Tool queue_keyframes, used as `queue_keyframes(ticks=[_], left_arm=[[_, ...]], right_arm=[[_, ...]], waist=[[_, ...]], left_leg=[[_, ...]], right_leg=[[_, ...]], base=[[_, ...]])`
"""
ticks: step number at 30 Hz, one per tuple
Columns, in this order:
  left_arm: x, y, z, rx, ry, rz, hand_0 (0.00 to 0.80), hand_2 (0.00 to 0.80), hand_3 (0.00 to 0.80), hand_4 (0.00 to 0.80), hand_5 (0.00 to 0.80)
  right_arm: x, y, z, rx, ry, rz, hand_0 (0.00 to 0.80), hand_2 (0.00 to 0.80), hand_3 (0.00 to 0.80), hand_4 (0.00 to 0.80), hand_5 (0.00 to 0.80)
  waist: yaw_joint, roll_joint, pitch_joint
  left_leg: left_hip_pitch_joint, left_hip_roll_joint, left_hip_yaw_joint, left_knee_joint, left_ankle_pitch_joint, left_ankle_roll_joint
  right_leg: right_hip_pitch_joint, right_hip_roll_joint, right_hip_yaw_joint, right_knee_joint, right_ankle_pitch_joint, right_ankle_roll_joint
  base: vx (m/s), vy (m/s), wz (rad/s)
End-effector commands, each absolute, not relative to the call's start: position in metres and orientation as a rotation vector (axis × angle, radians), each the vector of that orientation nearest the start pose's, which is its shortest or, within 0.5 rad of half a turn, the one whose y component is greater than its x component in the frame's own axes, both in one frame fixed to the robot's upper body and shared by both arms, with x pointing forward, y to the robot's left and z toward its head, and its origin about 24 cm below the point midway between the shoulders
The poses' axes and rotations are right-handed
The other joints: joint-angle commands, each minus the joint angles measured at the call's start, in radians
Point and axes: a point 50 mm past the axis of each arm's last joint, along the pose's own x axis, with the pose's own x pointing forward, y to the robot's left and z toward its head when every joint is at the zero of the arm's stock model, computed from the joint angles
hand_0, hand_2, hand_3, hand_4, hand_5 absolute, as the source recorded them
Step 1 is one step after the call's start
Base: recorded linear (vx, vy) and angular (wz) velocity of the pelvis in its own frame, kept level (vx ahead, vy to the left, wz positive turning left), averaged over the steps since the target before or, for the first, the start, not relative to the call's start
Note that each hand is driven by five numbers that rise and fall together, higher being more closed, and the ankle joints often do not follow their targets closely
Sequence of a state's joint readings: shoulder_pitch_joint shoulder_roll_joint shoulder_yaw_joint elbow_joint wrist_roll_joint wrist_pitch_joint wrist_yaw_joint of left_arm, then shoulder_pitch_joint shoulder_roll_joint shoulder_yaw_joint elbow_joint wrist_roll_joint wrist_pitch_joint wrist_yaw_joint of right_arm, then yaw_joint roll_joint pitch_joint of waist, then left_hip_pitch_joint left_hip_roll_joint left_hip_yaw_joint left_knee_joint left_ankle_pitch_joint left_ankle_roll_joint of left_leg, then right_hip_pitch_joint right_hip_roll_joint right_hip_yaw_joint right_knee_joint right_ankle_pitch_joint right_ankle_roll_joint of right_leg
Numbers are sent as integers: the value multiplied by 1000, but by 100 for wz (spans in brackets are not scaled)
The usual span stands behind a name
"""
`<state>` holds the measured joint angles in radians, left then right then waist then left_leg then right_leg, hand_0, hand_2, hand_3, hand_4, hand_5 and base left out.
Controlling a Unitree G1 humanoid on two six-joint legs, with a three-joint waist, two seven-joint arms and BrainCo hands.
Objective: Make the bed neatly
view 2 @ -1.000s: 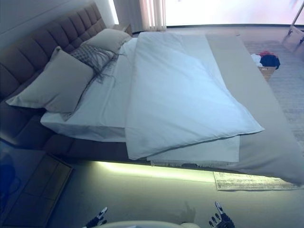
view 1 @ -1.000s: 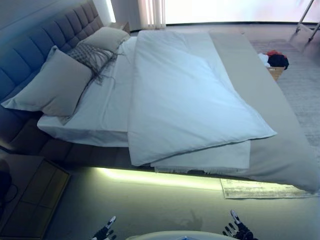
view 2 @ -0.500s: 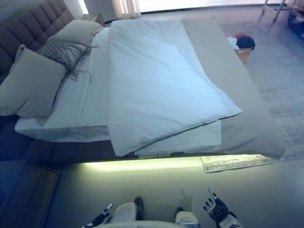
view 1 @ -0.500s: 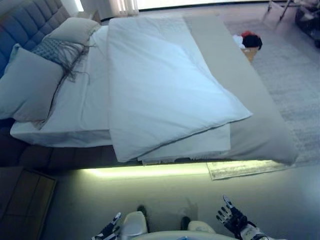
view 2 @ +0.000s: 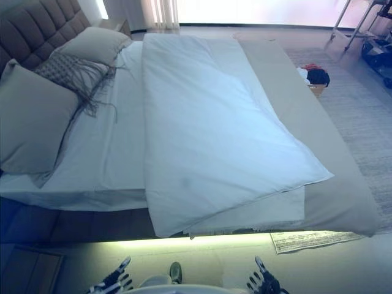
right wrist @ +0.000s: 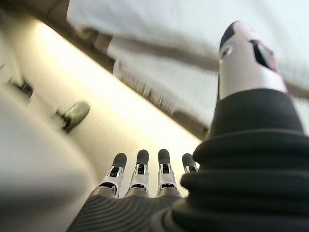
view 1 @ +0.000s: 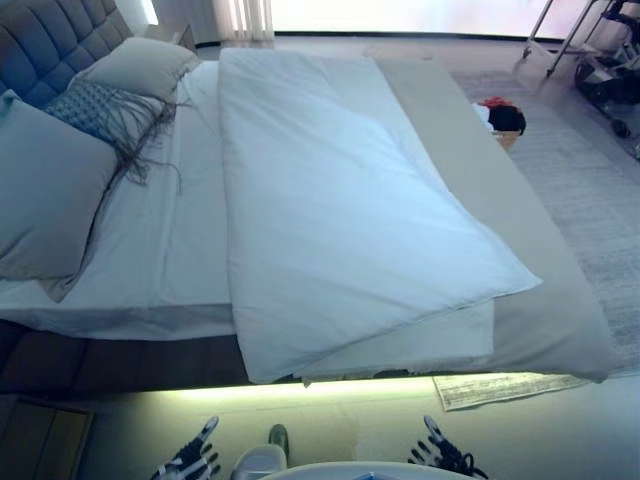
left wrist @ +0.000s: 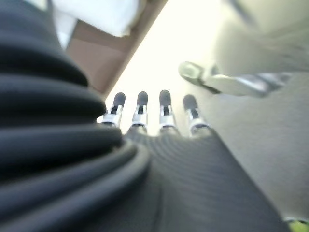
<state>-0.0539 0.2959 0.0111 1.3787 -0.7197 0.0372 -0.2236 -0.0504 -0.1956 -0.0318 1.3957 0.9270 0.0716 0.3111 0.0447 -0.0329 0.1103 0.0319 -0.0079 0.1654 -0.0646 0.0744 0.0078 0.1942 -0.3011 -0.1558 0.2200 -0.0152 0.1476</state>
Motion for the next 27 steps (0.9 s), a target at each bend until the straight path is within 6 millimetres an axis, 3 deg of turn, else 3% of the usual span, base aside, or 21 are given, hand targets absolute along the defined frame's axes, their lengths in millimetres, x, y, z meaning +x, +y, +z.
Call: queue_keyframes(ticks=[1,4,6,8,11,14,18,22,27], left_arm=[[74,250,-161,-480,1195,415,0,0,0,0,0],[79,252,-160,-477,1184,437,0,0,0,0,0],[80,254,-159,-478,1172,444,0,0,0,0,0],[86,257,-157,-479,1141,444,0,0,0,0,0],[94,259,-155,-490,1111,455,0,0,0,0,0],[81,257,-158,-464,1147,465,0,0,0,0,0],[75,253,-160,-490,1160,465,0,0,0,0,0],[74,243,-163,-485,1165,418,0,0,0,0,0],[70,244,-163,-458,1164,382,0,0,0,0,0]], right_arm=[[95,-235,-159,827,999,-499,0,0,0,0,0],[99,-235,-158,849,977,-513,0,0,0,0,0],[104,-237,-157,860,949,-517,0,0,0,0,0],[114,-237,-154,887,908,-527,0,0,0,0,0],[119,-239,-152,955,854,-575,0,0,0,0,0],[111,-243,-153,968,837,-633,0,0,0,0,0],[102,-254,-153,944,818,-695,0,0,0,0,0],[105,-265,-149,927,781,-743,0,0,0,0,0],[114,-276,-144,948,751,-828,0,0,0,0,0]], waist=[[16,48,1],[6,54,10],[-5,56,33],[-21,45,57],[-34,33,70],[-44,22,64],[-56,23,50],[-52,40,45],[-45,62,58]], left_leg=[[-98,32,-9,103,-57,9],[-72,35,21,96,-63,0],[-38,39,33,86,-74,-15],[-20,36,42,90,-114,-19],[5,47,54,105,-164,-23],[26,74,49,137,-190,-32],[44,115,50,138,-169,-57],[76,129,35,80,-135,-78],[94,130,14,57,-129,-91]], right_leg=[[-45,24,7,110,17,-26],[-104,51,-28,13,-11,-33],[-199,50,-49,-75,52,-27],[-299,22,-39,-146,162,2],[-326,0,-40,-229,208,24],[-303,13,-30,-220,178,33],[-262,34,-45,-200,140,34],[-237,54,-71,-207,119,27],[-256,44,-91,-164,104,30]], base=[[197,112,2],[156,1,-1],[76,-104,-17],[64,-193,-35],[148,-228,6],[213,-275,40],[167,-197,35],[106,-100,10],[59,-35,6]])
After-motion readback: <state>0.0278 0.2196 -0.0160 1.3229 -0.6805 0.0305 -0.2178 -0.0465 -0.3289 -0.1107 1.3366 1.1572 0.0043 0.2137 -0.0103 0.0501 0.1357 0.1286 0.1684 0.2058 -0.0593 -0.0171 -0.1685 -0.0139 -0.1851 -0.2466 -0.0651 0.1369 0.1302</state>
